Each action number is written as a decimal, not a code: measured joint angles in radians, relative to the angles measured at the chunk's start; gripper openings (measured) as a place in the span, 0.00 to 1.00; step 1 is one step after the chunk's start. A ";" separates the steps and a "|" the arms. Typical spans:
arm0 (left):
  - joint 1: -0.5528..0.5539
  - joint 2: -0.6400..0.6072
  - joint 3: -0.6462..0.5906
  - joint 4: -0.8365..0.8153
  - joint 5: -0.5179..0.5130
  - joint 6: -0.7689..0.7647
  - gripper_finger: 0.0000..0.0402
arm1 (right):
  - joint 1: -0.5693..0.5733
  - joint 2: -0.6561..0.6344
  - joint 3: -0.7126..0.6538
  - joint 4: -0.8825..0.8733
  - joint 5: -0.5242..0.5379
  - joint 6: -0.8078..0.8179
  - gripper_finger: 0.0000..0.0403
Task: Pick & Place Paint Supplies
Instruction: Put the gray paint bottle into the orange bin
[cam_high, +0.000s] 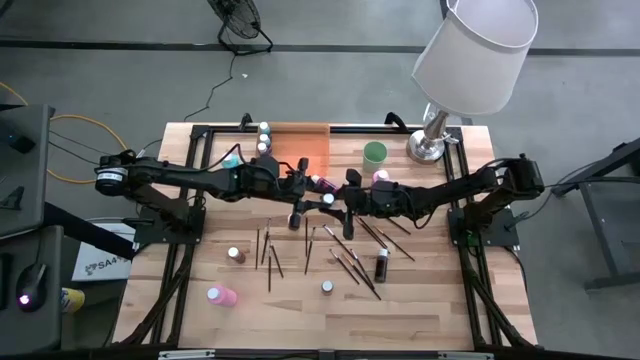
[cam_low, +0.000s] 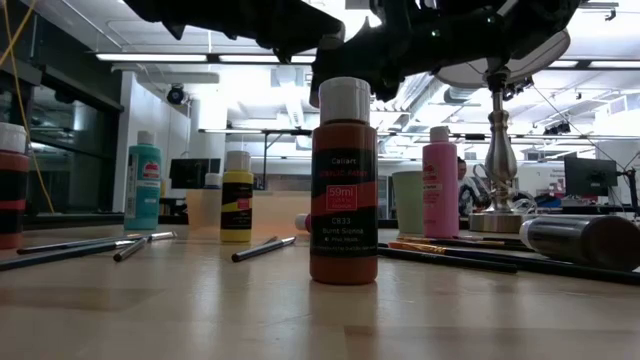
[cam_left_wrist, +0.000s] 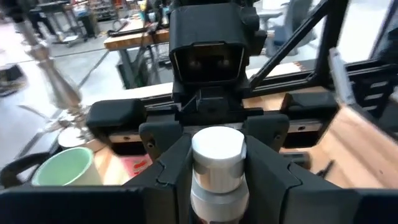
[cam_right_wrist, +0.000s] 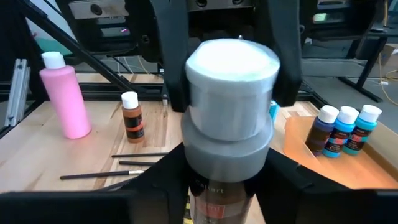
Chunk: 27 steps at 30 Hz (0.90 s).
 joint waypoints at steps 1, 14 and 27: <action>0.000 -0.003 0.000 -0.006 -0.012 0.006 0.28 | 0.000 0.000 0.000 -0.001 0.019 0.007 0.40; 0.000 -0.054 -0.003 -0.147 -0.290 0.054 0.28 | 0.000 -0.012 0.002 -0.148 0.141 0.069 0.72; 0.000 -0.252 -0.269 0.057 -0.689 -0.035 0.28 | -0.001 -0.060 0.001 -0.286 0.195 0.201 0.70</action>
